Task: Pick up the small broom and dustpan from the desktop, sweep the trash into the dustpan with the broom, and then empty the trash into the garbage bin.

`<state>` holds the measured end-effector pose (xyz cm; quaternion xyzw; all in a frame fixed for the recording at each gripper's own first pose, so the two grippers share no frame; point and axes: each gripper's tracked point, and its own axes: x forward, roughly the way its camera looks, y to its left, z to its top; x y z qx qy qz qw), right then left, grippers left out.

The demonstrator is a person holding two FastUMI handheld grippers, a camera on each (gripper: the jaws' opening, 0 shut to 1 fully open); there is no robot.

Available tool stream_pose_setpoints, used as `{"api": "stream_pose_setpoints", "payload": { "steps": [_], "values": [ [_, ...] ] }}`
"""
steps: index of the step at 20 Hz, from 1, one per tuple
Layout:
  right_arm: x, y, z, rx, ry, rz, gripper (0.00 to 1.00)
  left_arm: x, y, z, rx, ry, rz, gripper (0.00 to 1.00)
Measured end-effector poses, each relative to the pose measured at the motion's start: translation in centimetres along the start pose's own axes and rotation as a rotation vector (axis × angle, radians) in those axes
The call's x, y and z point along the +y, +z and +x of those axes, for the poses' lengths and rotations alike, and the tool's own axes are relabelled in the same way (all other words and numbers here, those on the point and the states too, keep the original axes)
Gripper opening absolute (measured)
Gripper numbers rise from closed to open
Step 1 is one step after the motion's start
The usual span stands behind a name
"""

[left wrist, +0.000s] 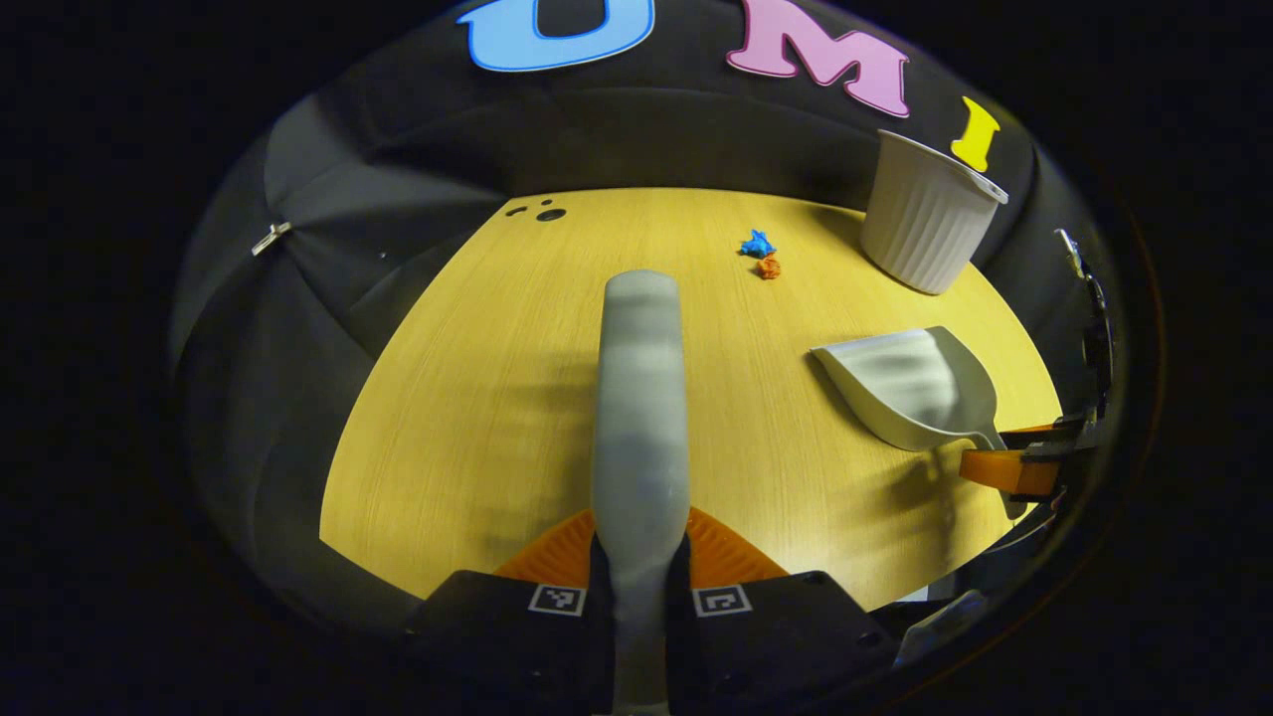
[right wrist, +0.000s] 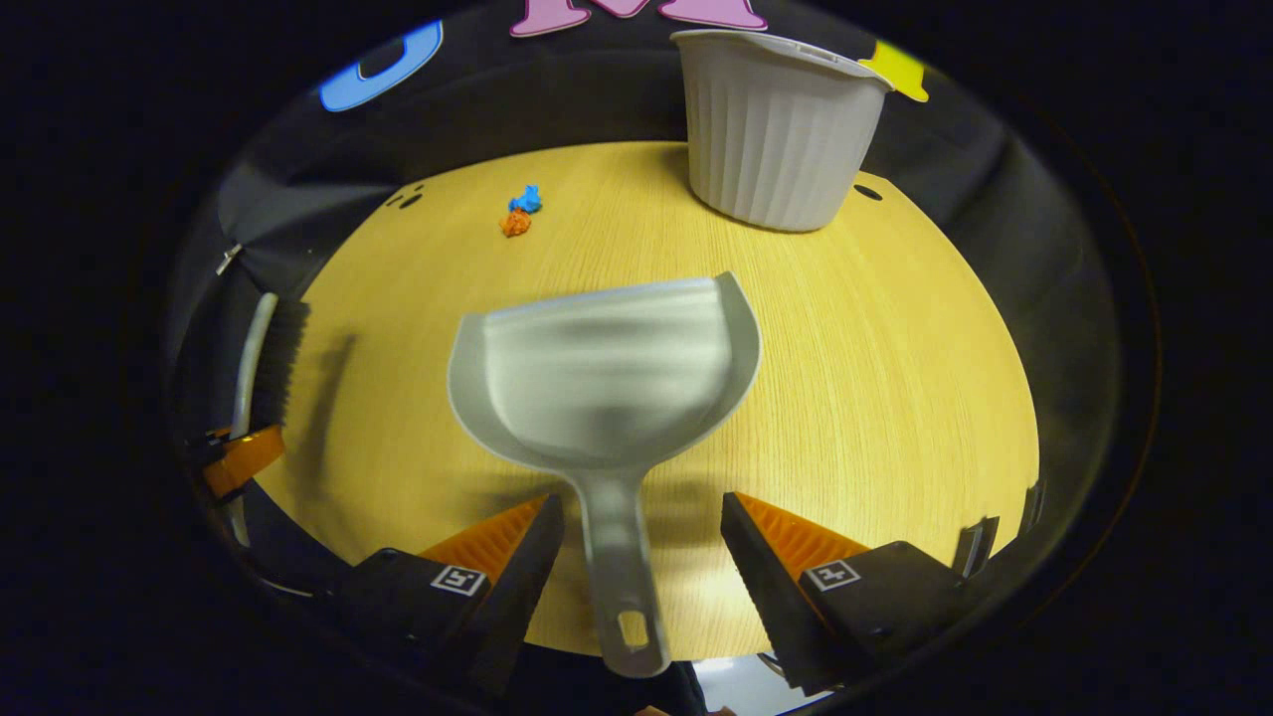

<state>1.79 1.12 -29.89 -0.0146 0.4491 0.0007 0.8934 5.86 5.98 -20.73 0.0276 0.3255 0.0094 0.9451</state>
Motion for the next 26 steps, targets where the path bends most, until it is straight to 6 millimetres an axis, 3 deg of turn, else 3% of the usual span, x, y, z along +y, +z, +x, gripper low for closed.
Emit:
{"api": "stream_pose_setpoints", "payload": {
  "steps": [4,7,10,12,15,20,24,26],
  "values": [
    [0.5,-0.4,2.2,0.074,0.01,-0.023,0.99,1.1,-0.4,-0.2,0.021,0.045,-0.043,0.25],
    [0.6,0.0,2.9,0.075,0.019,-0.026,0.81,1.3,-0.4,-0.2,0.022,0.069,-0.063,0.25],
    [0.6,0.4,3.0,0.047,0.032,-0.051,0.74,1.2,-0.5,-0.3,0.024,0.091,-0.09,0.25],
    [0.2,0.6,3.4,0.032,0.046,-0.083,0.46,0.8,-0.3,0.3,0.015,0.098,-0.105,0.25],
    [0.4,0.5,2.9,0.035,0.094,-0.105,0.39,0.9,0.2,1.3,0.004,0.103,-0.11,0.25],
    [-0.3,0.7,2.5,0.028,0.163,-0.163,0.37,1.5,3.6,3.3,-0.014,0.103,-0.069,0.25],
    [-1.1,1.2,1.3,0.028,0.201,-0.213,0.33,0.6,9.0,6.7,-0.029,0.036,0.052,0.25],
    [-1.8,2.2,0.7,0.003,0.2,-0.257,0.37,0.1,11.9,9.0,-0.033,0.006,0.074,0.25]
  ]
}}
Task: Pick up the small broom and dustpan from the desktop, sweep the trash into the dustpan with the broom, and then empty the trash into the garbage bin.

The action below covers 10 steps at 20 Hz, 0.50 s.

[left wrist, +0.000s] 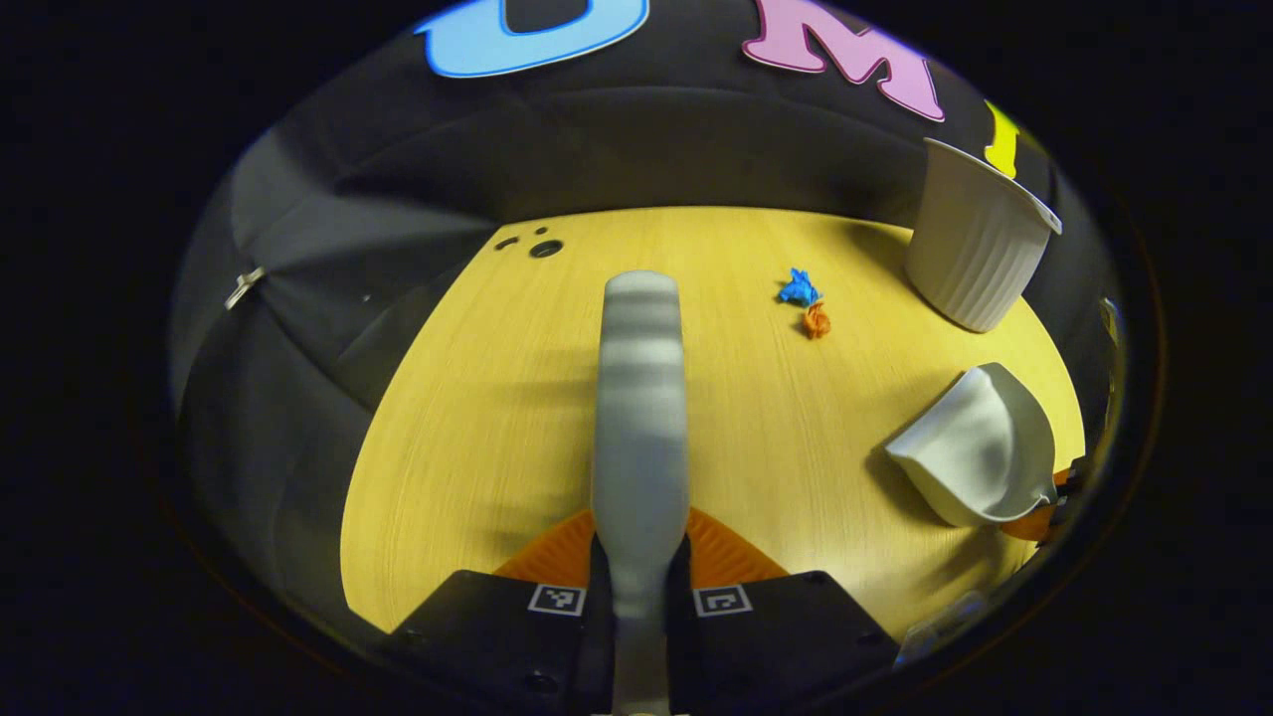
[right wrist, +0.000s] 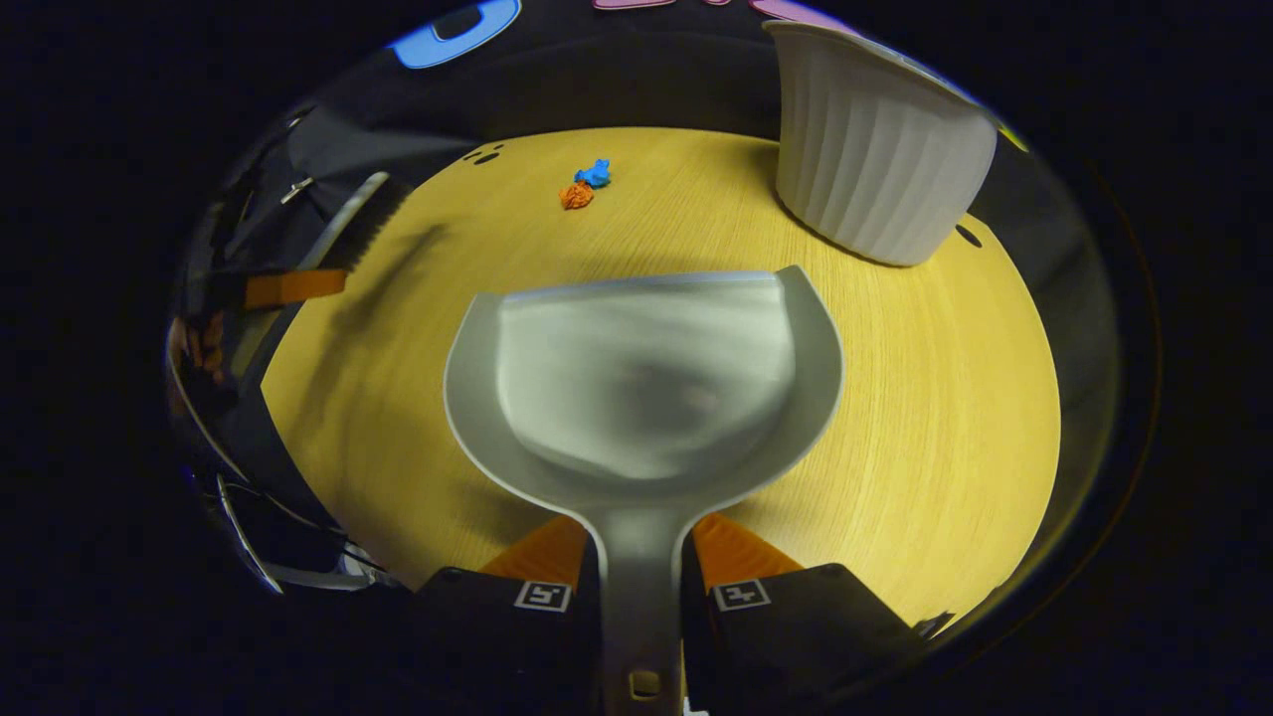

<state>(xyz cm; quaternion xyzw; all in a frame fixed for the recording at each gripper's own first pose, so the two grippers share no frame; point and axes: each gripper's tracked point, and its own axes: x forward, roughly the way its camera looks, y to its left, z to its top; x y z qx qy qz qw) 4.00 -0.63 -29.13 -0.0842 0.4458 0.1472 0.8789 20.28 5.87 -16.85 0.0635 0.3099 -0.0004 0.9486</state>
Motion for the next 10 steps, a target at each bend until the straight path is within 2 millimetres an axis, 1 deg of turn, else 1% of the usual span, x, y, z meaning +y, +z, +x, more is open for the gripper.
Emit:
{"api": "stream_pose_setpoints", "payload": {
  "steps": [3,4,5,6,8,9,10],
  "values": [
    [-1.3,1.2,-0.7,-0.033,-0.01,-0.062,0.37,-0.9,3.3,3.5,0.008,-0.012,0.065,0.25],
    [-1.6,1.4,-1.0,-0.034,-0.003,-0.064,0.33,-1.5,4.1,4.7,0.016,-0.021,0.096,0.25],
    [-1.7,1.5,-1.1,-0.029,0.006,-0.062,0.37,-2.4,4.7,6.1,0.025,-0.04,0.125,0.25],
    [-1.9,1.5,-1.2,-0.025,0.013,-0.06,0.37,-3.1,5.5,7.2,0.033,-0.053,0.158,0.25],
    [-2.5,1.5,-1.0,-0.02,0.015,-0.084,0.37,-3.5,7.6,9.6,0.029,-0.036,0.248,0.24],
    [-3.0,1.3,-0.8,-0.015,0.011,-0.102,0.33,-4.1,8.5,10.7,0.027,-0.04,0.293,0.25],
    [-3.4,1.1,-0.5,-0.009,0.007,-0.115,0.37,-4.8,9.6,11.7,0.023,-0.053,0.34,0.25]
  ]
}}
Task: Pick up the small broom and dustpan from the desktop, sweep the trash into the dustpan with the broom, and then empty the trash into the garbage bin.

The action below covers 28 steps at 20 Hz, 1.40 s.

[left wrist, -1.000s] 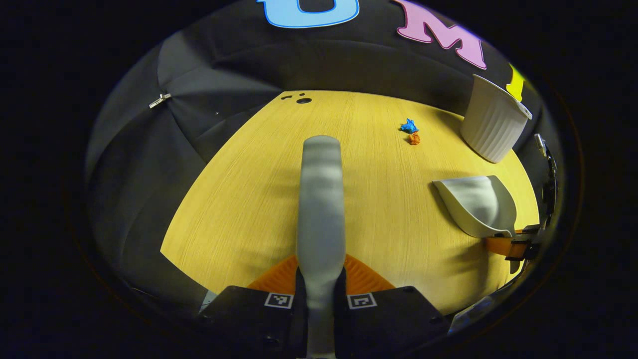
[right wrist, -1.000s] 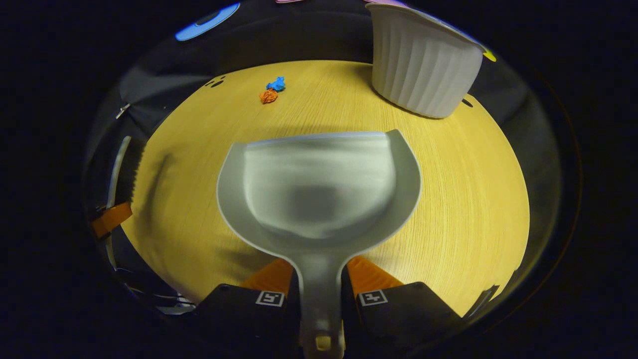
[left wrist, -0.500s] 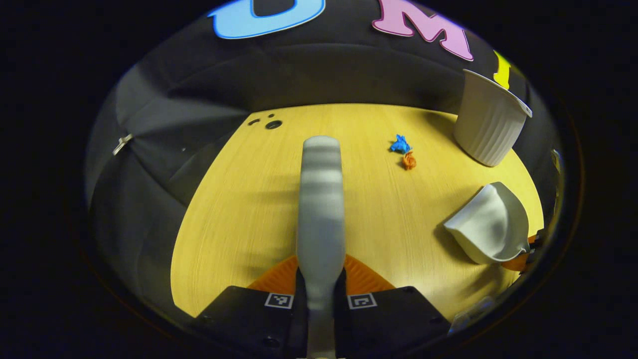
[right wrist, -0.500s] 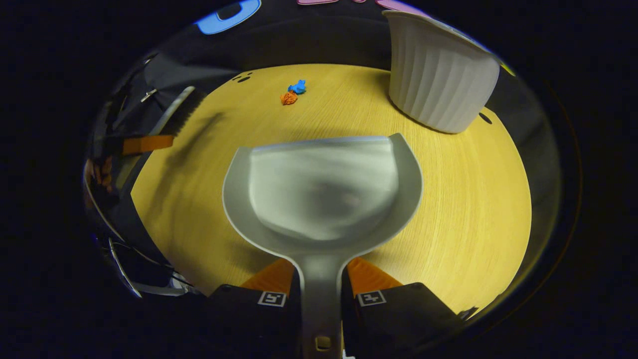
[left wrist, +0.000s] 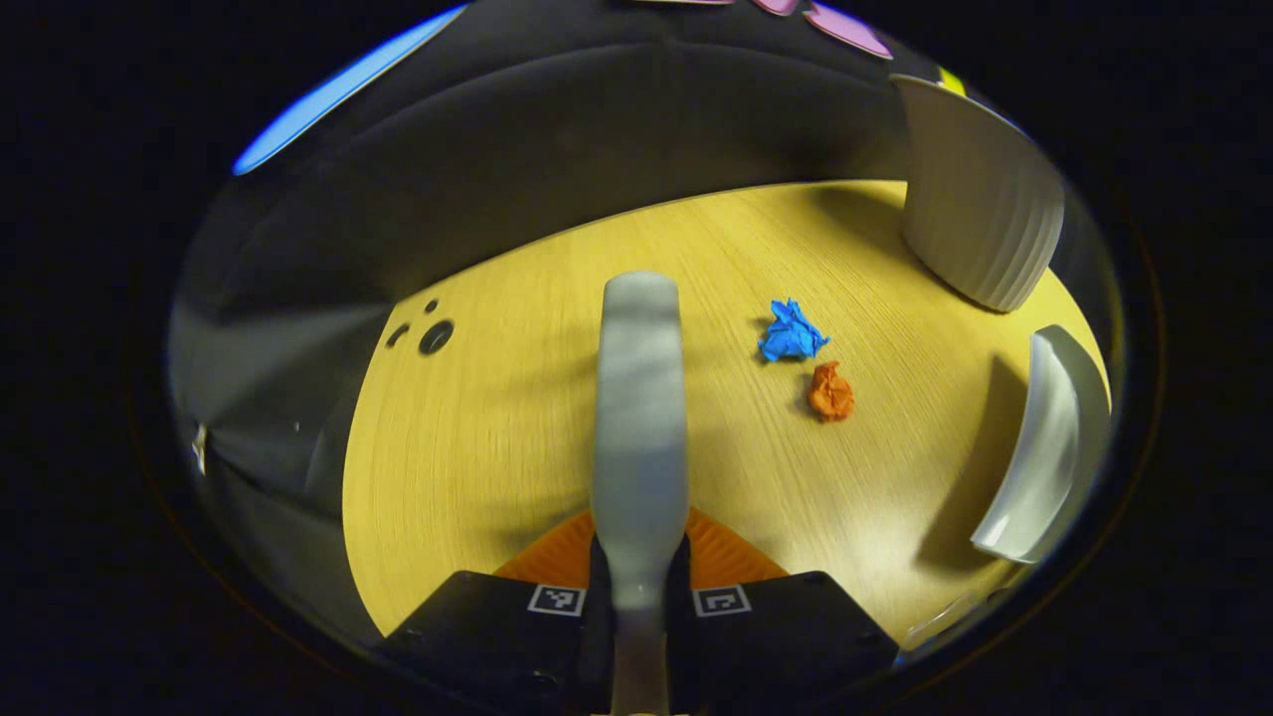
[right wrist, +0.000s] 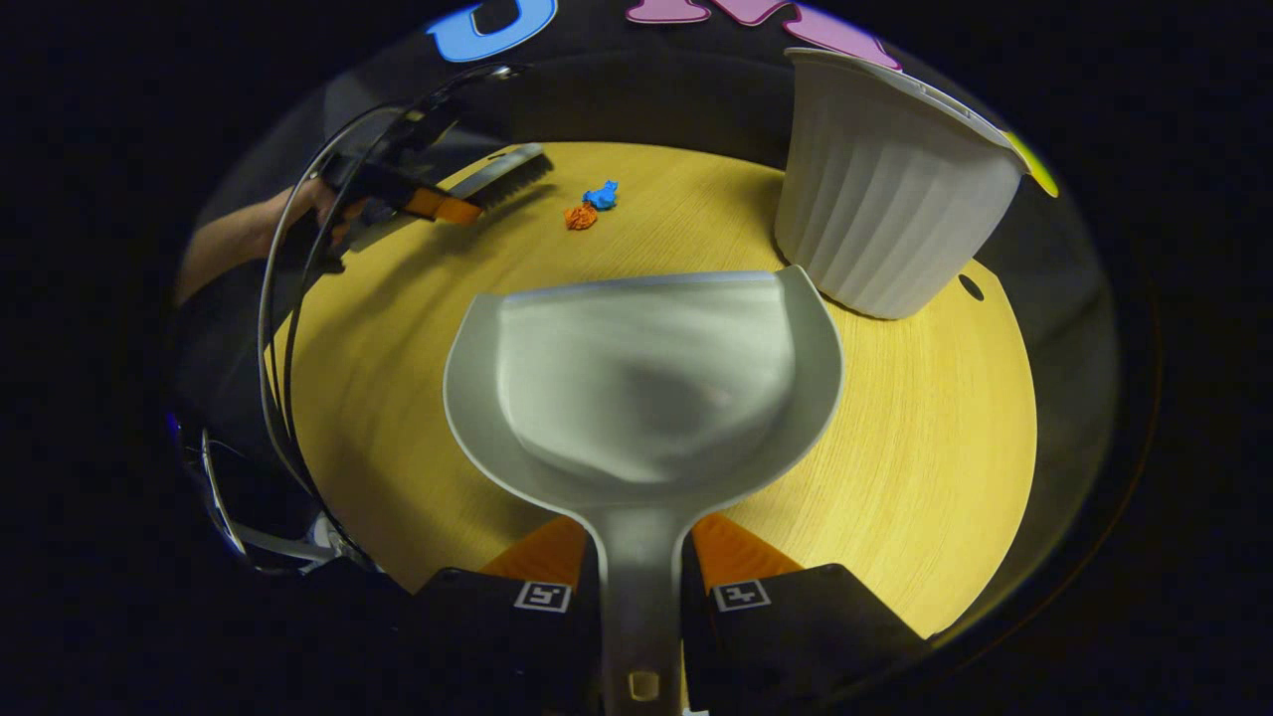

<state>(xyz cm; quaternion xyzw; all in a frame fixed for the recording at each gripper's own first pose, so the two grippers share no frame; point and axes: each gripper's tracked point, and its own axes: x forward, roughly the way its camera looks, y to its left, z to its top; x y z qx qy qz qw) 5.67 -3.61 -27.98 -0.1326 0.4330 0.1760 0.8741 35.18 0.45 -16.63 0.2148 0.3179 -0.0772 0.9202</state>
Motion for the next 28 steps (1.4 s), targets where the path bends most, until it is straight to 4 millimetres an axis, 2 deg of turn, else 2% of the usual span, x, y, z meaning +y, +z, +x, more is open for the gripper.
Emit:
{"api": "stream_pose_setpoints", "payload": {
  "steps": [1,3,4,6,8,10,11,12,17,20,21,26,27,28],
  "values": [
    [-0.3,-0.2,0.2,0.007,-0.003,-0.01,0.33,-0.2,1.2,0.7,-0.007,-0.011,0.055,0.25],
    [-0.8,-0.8,0.4,0.019,-0.009,-0.017,0.33,-0.8,3.3,2.1,-0.023,-0.034,0.192,0.25],
    [-1.0,-0.9,0.5,0.02,-0.011,-0.012,0.37,-1.3,4.2,2.5,-0.023,-0.054,0.252,0.25],
    [-1.2,-1.2,0.9,0.022,-0.009,-0.014,0.37,-2.8,5.3,3.3,-0.033,-0.113,0.331,0.25],
    [-1.6,-1.7,1.1,0.032,-0.016,-0.044,0.37,-4.2,4.8,3.8,0.009,-0.163,0.392,0.25],
    [-1.5,-1.6,1.0,0.035,0.0,-0.046,0.37,-6.0,4.5,3.4,0.035,-0.215,0.461,0.25],
    [-1.8,-1.5,1.0,0.037,0.004,-0.046,0.41,-6.7,4.7,3.0,0.029,-0.231,0.484,0.24],
    [-1.9,-1.4,0.9,0.036,0.004,-0.048,0.37,-7.9,4.5,2.5,0.033,-0.257,0.485,0.25],
    [-1.8,-1.5,0.9,0.039,0.028,-0.054,0.37,-14.3,1.0,-1.2,0.1,-0.402,0.433,0.28],
    [-2.0,-1.6,0.7,0.039,0.047,-0.059,0.37,-17.7,-1.4,-3.5,0.143,-0.48,0.433,0.24],
    [-2.0,-1.6,0.6,0.039,0.055,-0.057,0.37,-18.9,-2.3,-4.5,0.16,-0.51,0.43,0.28],
    [-2.3,-1.5,0.6,0.016,0.075,-0.056,0.37,-24.1,-6.3,-9.9,0.242,-0.644,0.402,0.26],
    [-2.4,-1.2,0.7,0.006,0.078,-0.058,0.33,-24.8,-6.9,-10.7,0.253,-0.66,0.391,0.26],
    [-2.5,-1.3,0.7,0.004,0.076,-0.065,0.41,-25.5,-7.6,-11.6,0.261,-0.673,0.376,0.25]
  ]
}}
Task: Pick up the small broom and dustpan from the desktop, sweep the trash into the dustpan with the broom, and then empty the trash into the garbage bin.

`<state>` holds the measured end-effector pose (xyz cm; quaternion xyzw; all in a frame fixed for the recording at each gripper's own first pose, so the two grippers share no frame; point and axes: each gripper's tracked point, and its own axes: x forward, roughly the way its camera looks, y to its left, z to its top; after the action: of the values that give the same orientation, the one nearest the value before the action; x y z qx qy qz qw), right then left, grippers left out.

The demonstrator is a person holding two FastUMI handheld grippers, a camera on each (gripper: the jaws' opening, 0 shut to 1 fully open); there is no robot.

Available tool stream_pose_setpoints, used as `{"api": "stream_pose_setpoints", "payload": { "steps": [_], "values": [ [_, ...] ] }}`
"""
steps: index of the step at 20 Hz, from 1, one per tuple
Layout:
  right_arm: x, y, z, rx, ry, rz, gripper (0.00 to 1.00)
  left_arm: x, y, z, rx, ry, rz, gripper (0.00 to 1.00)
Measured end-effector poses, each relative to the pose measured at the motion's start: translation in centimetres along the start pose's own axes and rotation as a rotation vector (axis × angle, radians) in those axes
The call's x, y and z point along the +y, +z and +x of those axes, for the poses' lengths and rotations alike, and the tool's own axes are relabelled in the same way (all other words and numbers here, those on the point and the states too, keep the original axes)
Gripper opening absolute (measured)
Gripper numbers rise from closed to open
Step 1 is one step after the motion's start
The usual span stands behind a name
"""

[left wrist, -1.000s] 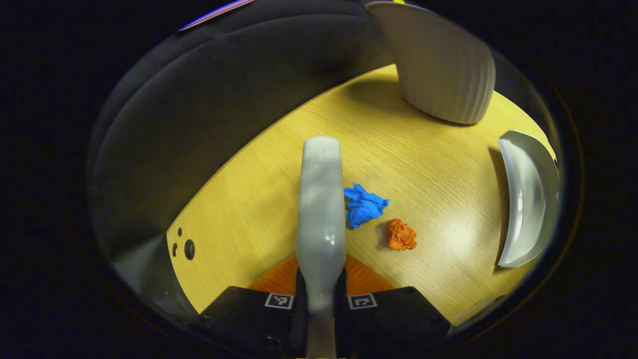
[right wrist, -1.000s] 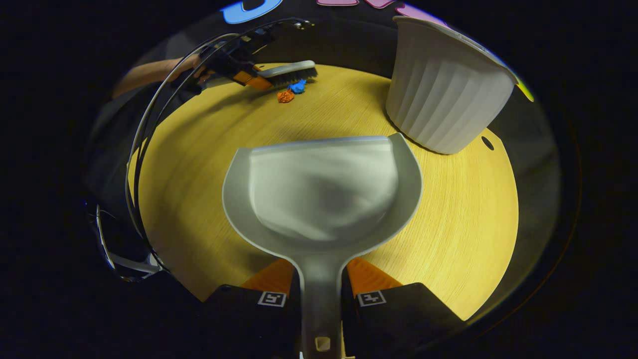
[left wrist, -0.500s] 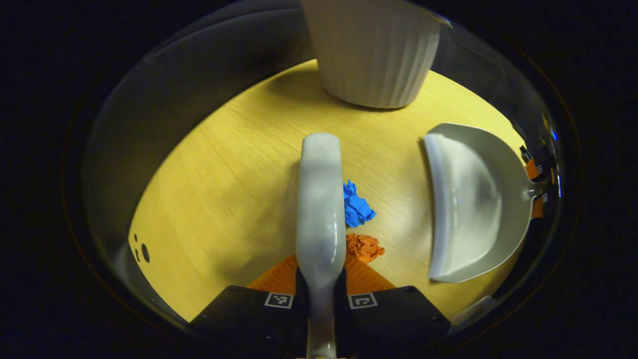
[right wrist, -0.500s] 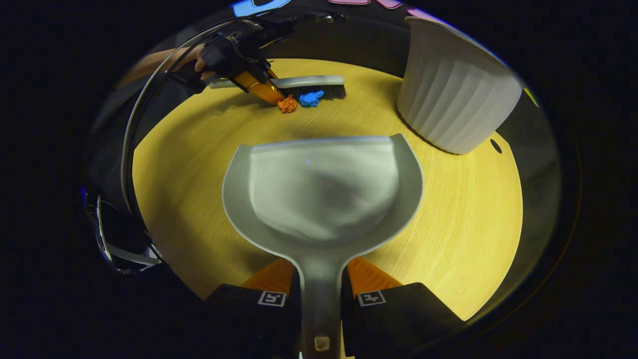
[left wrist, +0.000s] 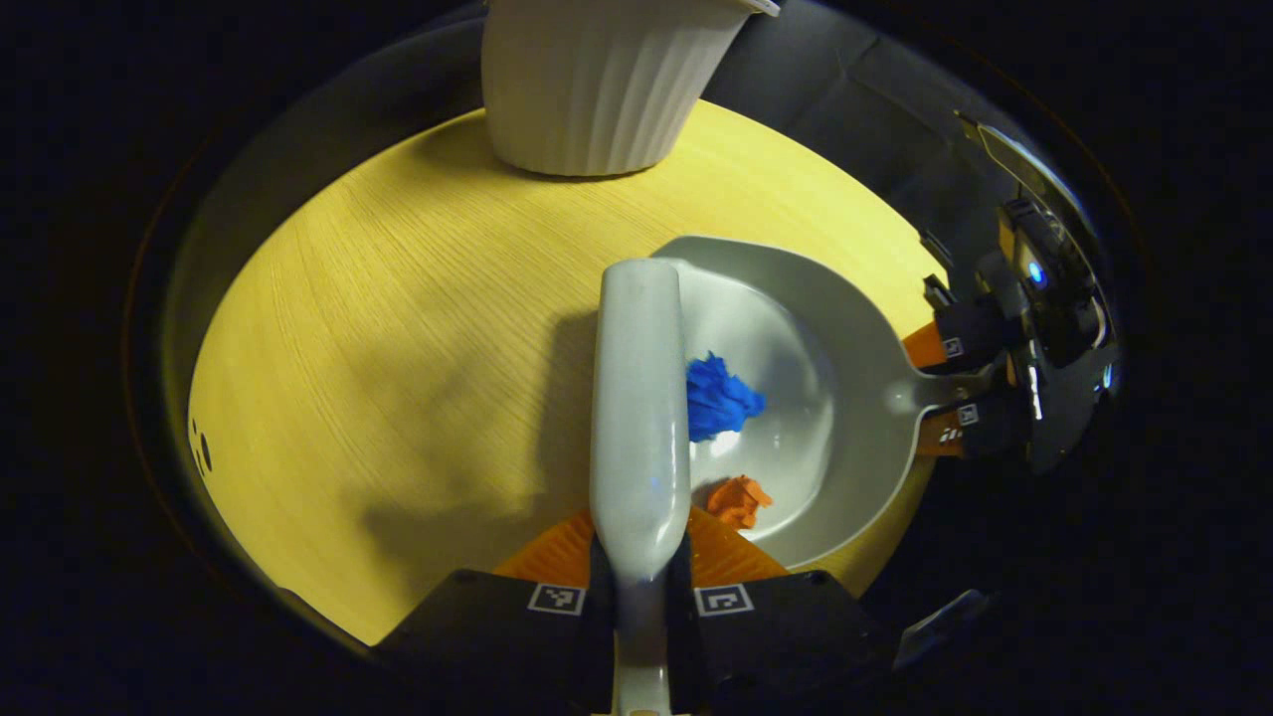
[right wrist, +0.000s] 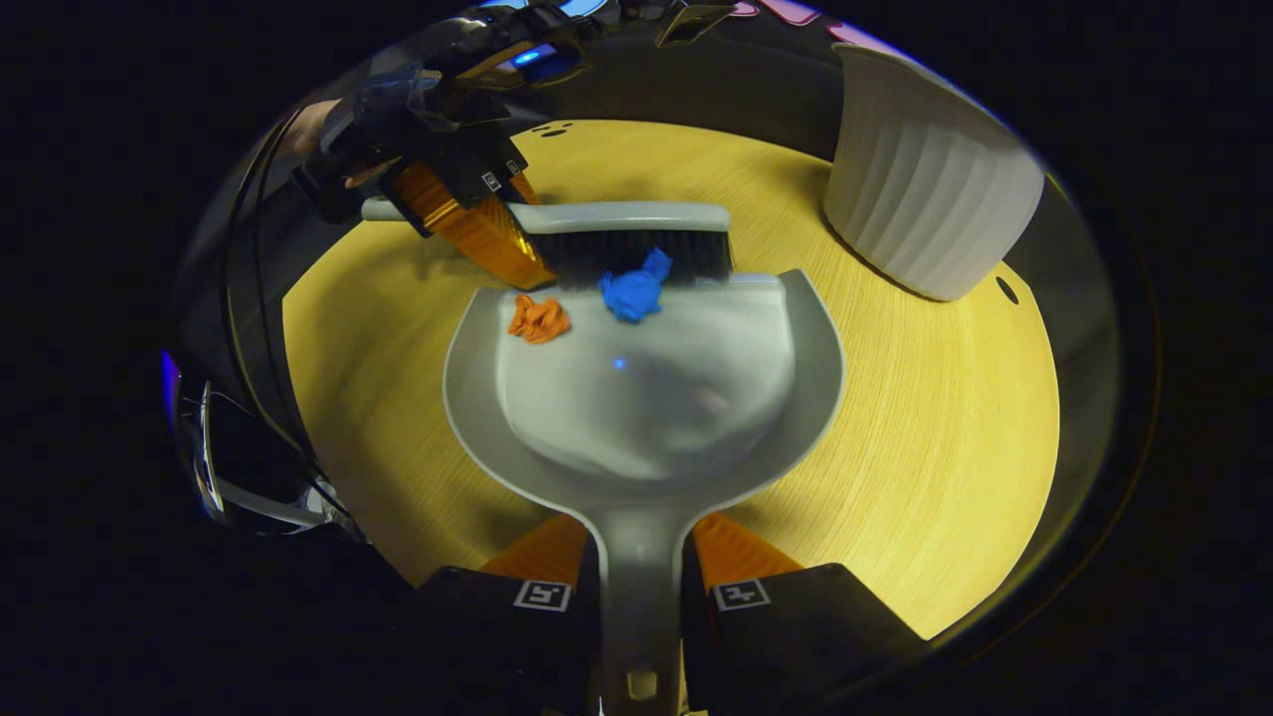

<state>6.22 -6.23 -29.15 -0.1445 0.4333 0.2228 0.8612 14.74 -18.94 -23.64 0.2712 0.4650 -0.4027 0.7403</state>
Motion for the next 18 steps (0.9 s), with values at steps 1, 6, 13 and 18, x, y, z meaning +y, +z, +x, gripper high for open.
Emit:
{"api": "stream_pose_setpoints", "payload": {
  "steps": [1,6,13,18],
  "values": [
    [0.0,-0.3,-0.1,-0.006,-0.004,-0.007,0.37,-0.8,-0.5,-0.4,-0.002,-0.016,-0.023,0.24],
    [0.1,-0.7,-0.7,-0.032,-0.013,-0.009,0.37,-2.0,-2.2,-2.5,-0.111,0.108,-0.143,0.25],
    [-0.2,0.1,-4.5,-0.069,-0.058,0.009,0.37,-2.4,-6.1,-10.5,-0.355,0.255,-0.339,0.25],
    [-1.7,2.1,-9.8,-0.097,-0.094,0.004,0.37,0.2,-14.8,-9.1,-0.393,0.342,-0.446,0.25]
  ]
}}
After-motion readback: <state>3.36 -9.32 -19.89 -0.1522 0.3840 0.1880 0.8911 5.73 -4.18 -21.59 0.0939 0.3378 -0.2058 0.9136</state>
